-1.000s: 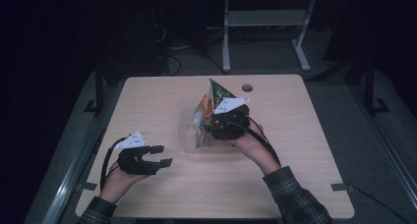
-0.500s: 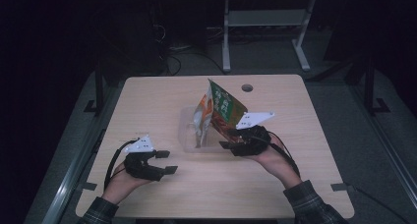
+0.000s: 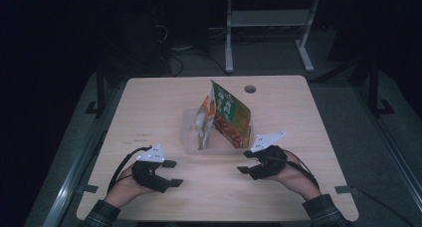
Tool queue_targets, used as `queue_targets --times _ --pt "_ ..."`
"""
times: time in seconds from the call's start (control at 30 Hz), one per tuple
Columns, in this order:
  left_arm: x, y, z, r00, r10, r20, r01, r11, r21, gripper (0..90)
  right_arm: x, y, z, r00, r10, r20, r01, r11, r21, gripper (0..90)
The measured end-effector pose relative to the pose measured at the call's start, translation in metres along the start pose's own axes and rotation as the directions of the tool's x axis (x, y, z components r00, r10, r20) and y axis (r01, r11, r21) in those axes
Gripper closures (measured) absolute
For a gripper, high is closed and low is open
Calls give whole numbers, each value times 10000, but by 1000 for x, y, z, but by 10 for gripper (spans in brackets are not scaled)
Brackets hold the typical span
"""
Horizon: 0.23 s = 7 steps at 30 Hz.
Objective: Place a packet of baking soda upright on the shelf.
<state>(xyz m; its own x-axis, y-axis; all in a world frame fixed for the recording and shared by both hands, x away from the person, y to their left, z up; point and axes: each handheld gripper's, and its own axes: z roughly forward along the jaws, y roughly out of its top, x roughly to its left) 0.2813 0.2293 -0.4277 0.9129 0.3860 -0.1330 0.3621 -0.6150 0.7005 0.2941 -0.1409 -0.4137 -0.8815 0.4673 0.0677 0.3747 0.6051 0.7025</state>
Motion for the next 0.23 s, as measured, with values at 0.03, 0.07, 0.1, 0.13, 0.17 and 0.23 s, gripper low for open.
queue_targets --times 0.03,0.07,0.1,0.13,0.17,0.23 --pt "0 0 1 10000 27 32 -27 10000 54 287 0 -3 2 10000 -80 -30 80 9998 171 409" --pt "0 0 2 9999 123 55 -124 9998 125 282 1 -5 3 10000 -32 -55 34 9996 270 407" --pt "-1 0 2 9998 148 92 -150 9997 182 279 1 -7 5 9999 -163 -45 164 9990 426 404" --pt "-1 0 3 9998 161 131 -164 9996 236 278 0 -8 6 9994 -331 -23 332 9981 518 401" --pt "-1 0 3 9998 170 136 -174 9995 272 278 1 -9 7 9995 -288 -87 293 9980 569 398" --pt "-1 0 4 9998 144 161 -149 9995 282 276 2 -8 7 9995 -286 -128 293 9980 552 394"
